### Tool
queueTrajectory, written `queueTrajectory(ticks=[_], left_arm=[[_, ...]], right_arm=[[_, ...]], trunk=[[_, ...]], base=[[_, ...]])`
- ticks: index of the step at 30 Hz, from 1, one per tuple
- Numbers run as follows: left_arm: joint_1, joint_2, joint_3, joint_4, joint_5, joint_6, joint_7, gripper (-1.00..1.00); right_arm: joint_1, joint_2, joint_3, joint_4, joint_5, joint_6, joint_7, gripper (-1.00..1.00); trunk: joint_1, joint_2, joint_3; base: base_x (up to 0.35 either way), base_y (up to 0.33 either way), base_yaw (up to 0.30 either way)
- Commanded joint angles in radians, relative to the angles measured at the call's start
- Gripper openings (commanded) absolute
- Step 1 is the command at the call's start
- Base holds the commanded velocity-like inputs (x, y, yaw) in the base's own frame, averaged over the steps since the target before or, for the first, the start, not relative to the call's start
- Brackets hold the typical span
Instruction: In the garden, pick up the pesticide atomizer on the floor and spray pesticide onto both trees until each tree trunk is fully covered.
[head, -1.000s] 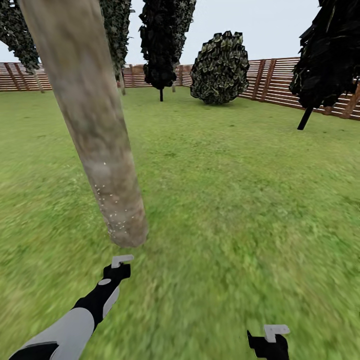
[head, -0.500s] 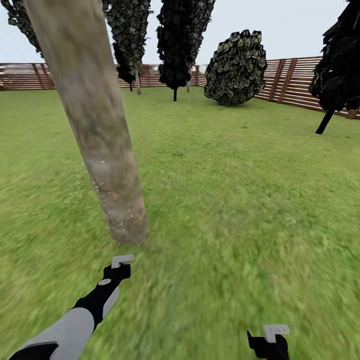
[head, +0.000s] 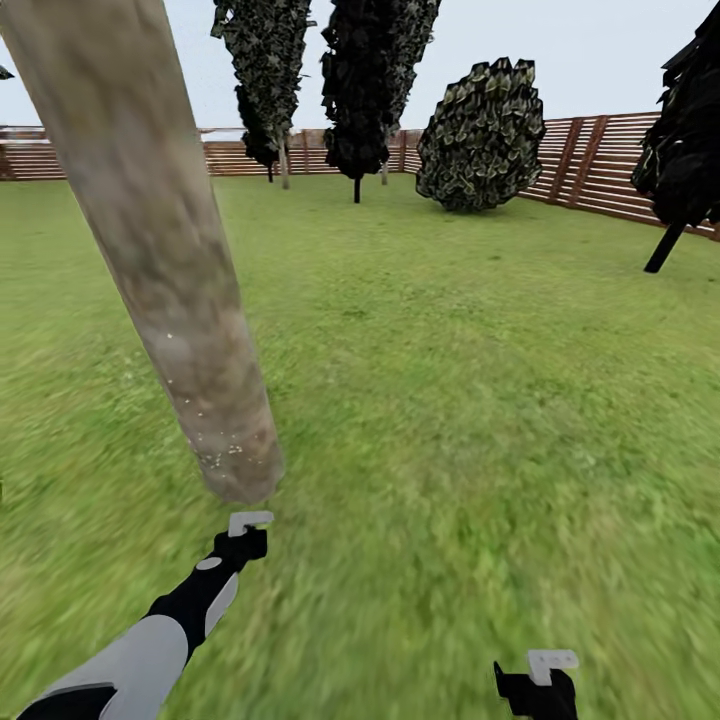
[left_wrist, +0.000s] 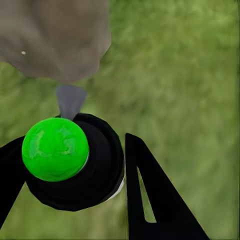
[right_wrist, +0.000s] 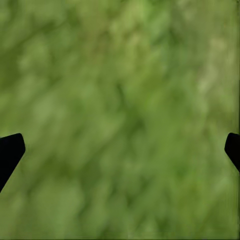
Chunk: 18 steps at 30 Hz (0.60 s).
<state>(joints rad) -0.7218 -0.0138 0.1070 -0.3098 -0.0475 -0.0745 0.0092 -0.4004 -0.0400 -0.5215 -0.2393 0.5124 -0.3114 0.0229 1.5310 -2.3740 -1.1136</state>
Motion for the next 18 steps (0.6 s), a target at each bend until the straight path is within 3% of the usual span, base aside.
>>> queueTrajectory(ticks=[1, 6, 12, 18], left_arm=[[0.000, 0.000, 0.000, 0.000, 0.000, 0.000, 0.001, -1.00], [0.000, 0.000, 0.004, -0.001, 0.001, 0.002, 0.002, -1.00], [-0.001, 0.000, 0.007, -0.015, 0.009, 0.153, 0.056, -1.00], [-0.001, -0.001, 0.008, -0.015, 0.010, 0.165, 0.063, -1.00]], right_arm=[[0.000, 0.000, 0.000, 0.000, 0.000, 0.000, 0.000, 1.00], [0.000, 0.000, 0.000, 0.000, 0.000, 0.000, 0.000, 1.00], [0.000, 0.000, 0.000, 0.000, 0.000, 0.000, 0.000, 1.00], [0.000, 0.000, 0.000, 0.000, 0.000, 0.000, 0.000, 1.00]], trunk=[[0.000, 0.000, 0.000], [0.000, 0.000, 0.000], [0.000, 0.000, 0.000], [0.000, 0.000, 0.000]], base=[[0.090, -0.265, 0.245], [0.093, -0.265, 0.271], [0.175, -0.194, 0.278], [0.177, -0.134, 0.182]])
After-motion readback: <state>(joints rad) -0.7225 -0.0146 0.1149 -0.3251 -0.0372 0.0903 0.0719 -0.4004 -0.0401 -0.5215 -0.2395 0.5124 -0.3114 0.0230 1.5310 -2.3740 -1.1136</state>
